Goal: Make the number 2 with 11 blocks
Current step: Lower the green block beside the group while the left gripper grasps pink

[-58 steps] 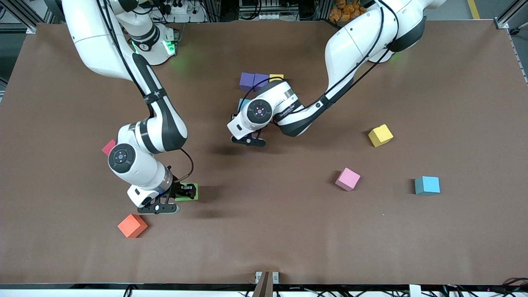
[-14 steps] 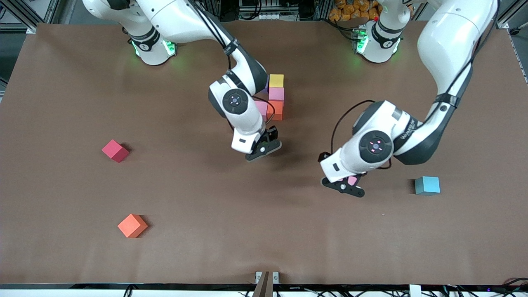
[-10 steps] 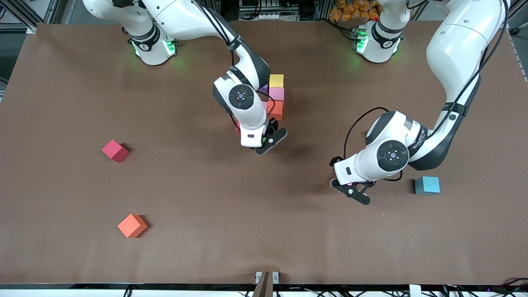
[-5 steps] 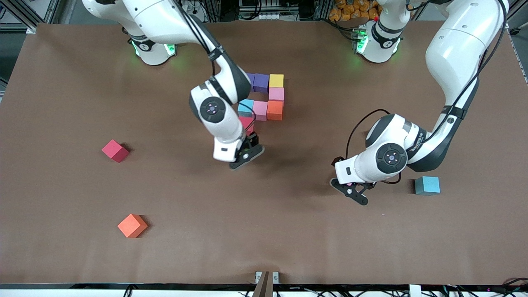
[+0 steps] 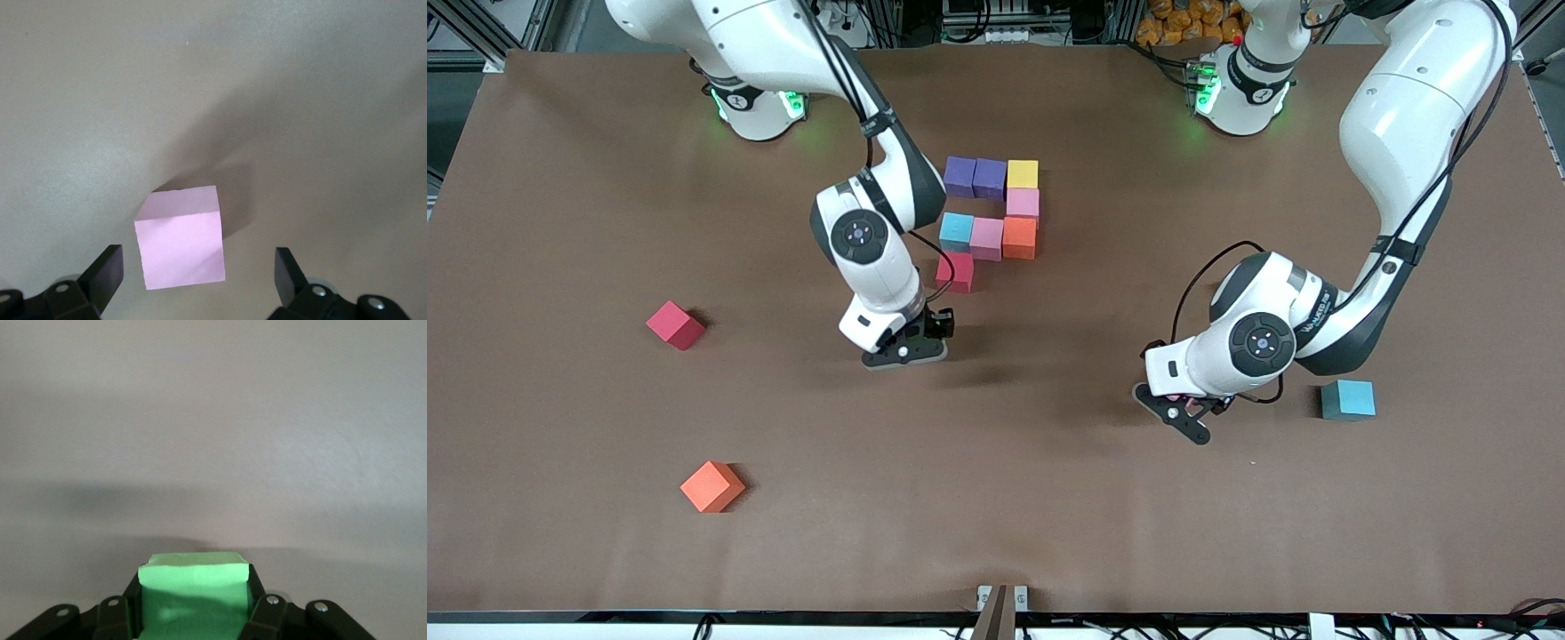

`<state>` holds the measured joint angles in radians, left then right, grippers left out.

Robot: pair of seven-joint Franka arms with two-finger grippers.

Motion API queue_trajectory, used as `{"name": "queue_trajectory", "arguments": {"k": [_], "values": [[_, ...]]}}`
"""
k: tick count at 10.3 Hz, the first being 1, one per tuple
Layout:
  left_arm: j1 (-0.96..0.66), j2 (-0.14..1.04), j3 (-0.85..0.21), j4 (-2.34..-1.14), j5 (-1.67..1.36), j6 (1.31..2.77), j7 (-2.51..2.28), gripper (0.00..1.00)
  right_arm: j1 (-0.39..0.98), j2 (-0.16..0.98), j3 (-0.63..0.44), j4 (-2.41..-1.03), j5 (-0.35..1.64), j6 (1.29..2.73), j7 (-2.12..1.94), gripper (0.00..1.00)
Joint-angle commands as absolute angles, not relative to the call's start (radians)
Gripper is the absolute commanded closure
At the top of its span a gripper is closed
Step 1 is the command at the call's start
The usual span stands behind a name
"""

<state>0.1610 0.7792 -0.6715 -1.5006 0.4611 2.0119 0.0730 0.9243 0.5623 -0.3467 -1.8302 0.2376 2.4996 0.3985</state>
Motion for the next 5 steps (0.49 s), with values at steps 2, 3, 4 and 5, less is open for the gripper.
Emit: {"name": "queue_trajectory", "arguments": {"k": [2,3,4,5], "values": [[0.155,0.790,-0.640,-1.503,0.483,2.034,0.002,0.00,1.023,0.525,-0.396,-1.965,0.247,2.661,0.564,0.72],[0.153,0.792,-0.640,-1.505,0.486,2.034,-0.029,0.00,1.040,0.528,-0.396,-1.971,0.247,2.680,0.598,0.73],[0.153,0.793,-0.640,-1.505,0.488,2.034,-0.037,0.00,1.073,0.529,-0.397,-1.977,0.247,2.689,0.642,0.74],[0.155,0.801,-0.640,-1.505,0.486,2.034,-0.040,0.00,1.124,0.535,-0.429,-1.983,0.247,2.689,0.659,0.74]]}}
